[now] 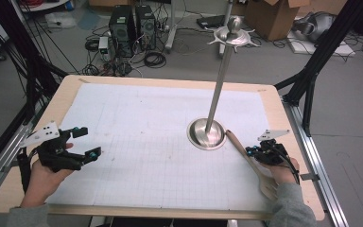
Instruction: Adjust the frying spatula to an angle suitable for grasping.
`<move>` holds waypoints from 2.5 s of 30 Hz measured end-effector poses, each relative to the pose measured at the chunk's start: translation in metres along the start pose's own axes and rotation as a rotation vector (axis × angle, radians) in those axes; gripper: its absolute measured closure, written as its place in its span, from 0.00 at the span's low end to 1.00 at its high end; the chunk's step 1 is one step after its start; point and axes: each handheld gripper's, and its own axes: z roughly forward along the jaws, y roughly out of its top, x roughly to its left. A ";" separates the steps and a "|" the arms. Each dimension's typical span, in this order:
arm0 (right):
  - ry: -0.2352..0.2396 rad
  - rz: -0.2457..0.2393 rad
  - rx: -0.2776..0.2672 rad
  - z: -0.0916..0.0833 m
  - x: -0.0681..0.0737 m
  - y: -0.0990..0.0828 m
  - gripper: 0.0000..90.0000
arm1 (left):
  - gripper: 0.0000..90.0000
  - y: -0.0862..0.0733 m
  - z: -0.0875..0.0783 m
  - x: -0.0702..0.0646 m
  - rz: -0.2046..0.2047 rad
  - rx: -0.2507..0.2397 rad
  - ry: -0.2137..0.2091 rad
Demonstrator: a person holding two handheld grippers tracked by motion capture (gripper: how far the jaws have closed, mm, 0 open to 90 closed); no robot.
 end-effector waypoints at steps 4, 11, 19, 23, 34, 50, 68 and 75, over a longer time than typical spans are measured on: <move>0.007 0.005 0.001 0.002 -0.001 0.001 1.00 | 0.03 0.000 -0.001 0.000 -0.001 -0.004 0.004; 0.024 -0.019 -0.008 0.002 -0.001 0.001 1.00 | 0.03 -0.001 -0.002 0.000 -0.001 0.002 0.009; 0.007 -0.021 -0.035 -0.002 0.000 0.002 1.00 | 0.03 0.000 -0.003 0.000 -0.001 -0.005 0.009; -0.001 -0.010 -0.074 -0.011 0.000 0.001 1.00 | 0.03 0.000 -0.003 0.000 -0.002 -0.004 0.008; -0.043 0.028 -0.179 -0.045 0.005 -0.003 0.98 | 0.03 0.002 -0.008 0.000 -0.003 -0.019 0.012; -0.089 0.076 -0.230 -0.070 0.016 -0.012 0.38 | 0.03 0.006 -0.012 0.002 -0.007 -0.047 0.010; -0.055 0.154 -0.281 -0.093 0.022 -0.020 0.12 | 0.03 0.010 0.000 0.003 -0.004 -0.048 -0.023; -0.048 0.152 -0.282 -0.080 0.024 -0.023 0.12 | 0.03 0.010 0.002 0.002 -0.005 -0.047 -0.028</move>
